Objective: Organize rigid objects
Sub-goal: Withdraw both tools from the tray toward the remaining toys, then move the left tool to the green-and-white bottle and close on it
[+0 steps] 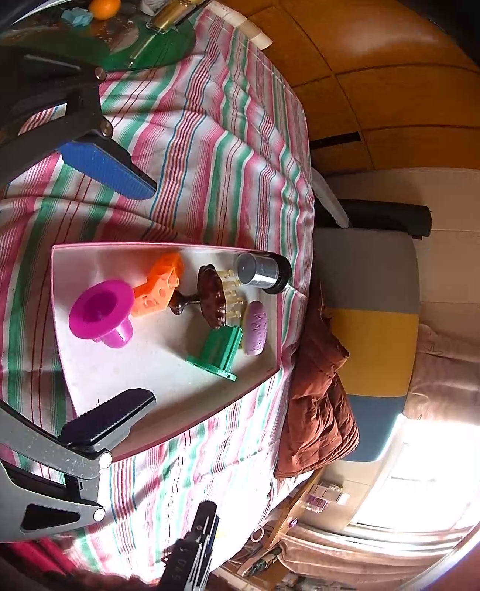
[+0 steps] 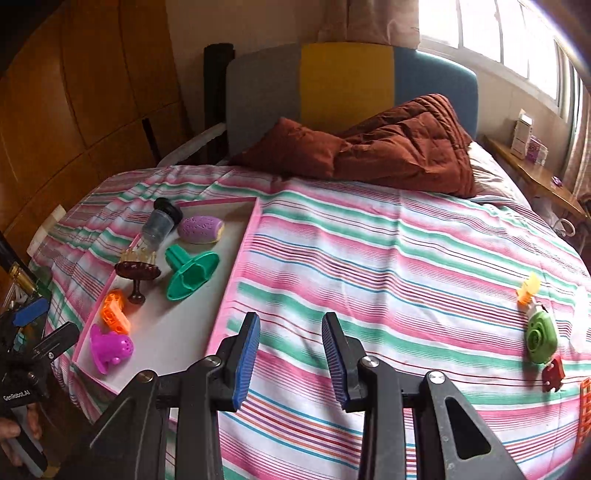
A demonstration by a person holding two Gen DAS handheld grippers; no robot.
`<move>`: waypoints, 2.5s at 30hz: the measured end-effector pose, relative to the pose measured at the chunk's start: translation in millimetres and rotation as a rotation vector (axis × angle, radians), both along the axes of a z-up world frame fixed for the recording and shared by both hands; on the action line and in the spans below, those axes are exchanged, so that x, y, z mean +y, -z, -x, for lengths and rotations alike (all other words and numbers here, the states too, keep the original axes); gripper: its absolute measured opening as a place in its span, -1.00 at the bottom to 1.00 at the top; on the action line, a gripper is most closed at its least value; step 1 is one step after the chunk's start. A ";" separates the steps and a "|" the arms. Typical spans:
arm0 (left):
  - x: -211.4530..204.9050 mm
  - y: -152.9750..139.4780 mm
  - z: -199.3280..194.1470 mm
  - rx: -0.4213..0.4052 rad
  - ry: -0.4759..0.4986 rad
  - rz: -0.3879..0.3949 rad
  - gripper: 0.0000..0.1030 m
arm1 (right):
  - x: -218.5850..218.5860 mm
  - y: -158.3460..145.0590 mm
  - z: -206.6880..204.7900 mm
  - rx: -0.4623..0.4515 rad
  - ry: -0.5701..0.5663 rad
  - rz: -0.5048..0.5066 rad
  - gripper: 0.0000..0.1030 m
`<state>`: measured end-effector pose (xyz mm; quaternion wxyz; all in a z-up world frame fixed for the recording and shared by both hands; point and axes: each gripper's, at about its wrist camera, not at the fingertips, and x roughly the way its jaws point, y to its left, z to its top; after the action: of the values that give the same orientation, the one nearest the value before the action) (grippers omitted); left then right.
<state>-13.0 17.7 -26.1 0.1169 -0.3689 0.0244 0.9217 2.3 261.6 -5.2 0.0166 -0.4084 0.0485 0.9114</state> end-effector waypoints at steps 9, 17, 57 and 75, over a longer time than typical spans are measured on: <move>9.5 -3.4 -0.3 0.002 0.025 0.008 1.00 | 55.8 -13.4 -20.1 0.009 0.108 -0.068 -0.33; 22.1 -6.7 -0.4 0.001 0.067 -0.002 1.00 | 128.0 -18.3 -46.7 -0.008 0.270 -0.091 -0.33; 315.3 -4.3 15.6 -0.250 0.702 -0.110 1.00 | 291.5 -4.9 -156.7 0.272 0.896 0.388 -0.33; 430.1 23.5 17.6 -0.348 0.801 -0.077 0.99 | 305.6 4.9 -170.6 0.327 0.926 0.524 -0.27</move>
<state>-30.6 447.8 -49.6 0.4813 -0.4755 0.1110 0.7279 172.9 567.2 -10.1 0.3055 -0.1884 0.4498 0.8179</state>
